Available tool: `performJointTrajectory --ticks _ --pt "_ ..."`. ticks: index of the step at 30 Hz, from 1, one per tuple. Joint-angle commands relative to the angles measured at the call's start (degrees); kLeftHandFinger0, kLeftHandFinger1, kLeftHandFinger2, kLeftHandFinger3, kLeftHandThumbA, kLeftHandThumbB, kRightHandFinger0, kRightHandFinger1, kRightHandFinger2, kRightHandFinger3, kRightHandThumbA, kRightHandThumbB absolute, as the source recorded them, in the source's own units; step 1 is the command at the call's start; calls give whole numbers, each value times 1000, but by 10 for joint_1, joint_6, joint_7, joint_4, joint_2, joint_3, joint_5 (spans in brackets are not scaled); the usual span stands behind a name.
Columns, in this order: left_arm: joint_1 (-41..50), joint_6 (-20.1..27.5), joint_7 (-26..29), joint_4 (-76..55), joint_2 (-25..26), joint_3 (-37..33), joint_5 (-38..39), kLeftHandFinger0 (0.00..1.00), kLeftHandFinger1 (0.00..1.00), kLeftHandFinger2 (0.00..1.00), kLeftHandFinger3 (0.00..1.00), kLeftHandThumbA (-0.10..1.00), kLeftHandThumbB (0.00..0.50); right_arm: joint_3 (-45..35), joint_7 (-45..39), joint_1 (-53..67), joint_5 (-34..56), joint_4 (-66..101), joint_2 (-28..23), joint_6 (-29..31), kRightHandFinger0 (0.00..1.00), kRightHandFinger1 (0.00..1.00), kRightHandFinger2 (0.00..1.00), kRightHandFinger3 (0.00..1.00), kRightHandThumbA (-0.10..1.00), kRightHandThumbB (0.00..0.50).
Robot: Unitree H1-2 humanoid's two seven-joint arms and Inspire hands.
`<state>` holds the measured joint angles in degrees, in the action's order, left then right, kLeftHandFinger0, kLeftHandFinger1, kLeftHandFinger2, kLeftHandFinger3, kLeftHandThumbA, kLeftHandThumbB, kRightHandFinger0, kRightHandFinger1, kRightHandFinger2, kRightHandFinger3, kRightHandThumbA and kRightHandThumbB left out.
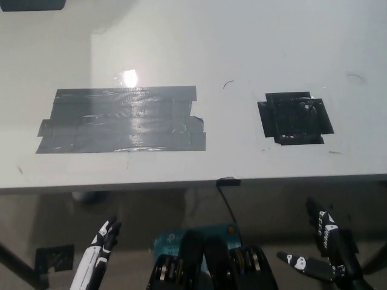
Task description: A spray bottle is kept on the black marked spot on the table infront of the robot and the robot extends its right arm to pick it up and hands it to a person
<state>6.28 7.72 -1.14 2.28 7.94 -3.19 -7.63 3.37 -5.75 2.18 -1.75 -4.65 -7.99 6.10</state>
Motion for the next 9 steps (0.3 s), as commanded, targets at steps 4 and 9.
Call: performJointTrajectory --ticks 4,9 --pt "-10 24 0 -6 5 0 -7 1000 1000 1000 1000 1000 295 5 -2 -12 -13 9 -3 33 1000 1000 1000 1000 947 310" --pt "-10 23 1 -7 5 0 -9 1000 1000 1000 1000 1000 290 5 -3 -11 -13 14 -2 29 1000 1000 1000 1000 944 303"
